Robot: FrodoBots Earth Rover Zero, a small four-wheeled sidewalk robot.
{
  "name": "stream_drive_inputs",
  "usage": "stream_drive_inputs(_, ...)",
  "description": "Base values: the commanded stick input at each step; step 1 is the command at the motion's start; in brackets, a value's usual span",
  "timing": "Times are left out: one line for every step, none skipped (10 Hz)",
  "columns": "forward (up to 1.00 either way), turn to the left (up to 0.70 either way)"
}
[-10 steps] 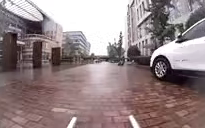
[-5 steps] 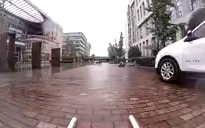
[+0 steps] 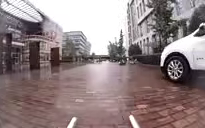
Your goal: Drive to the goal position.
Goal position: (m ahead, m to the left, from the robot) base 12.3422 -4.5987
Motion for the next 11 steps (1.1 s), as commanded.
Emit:
stream_drive_inputs(0.7,-0.14)
stream_drive_inputs(0.7,-0.14)
stream_drive_inputs(0.7,-0.14)
stream_drive_inputs(0.7,-0.14)
stream_drive_inputs(0.7,-0.12)
stream_drive_inputs(0.7,-0.06)
stream_drive_inputs(0.7,0.0)
stream_drive_inputs(0.7,0.0)
stream_drive_inputs(0.7,0.0)
stream_drive_inputs(0.7,0.0)
stream_drive_inputs(0.7,0.0)
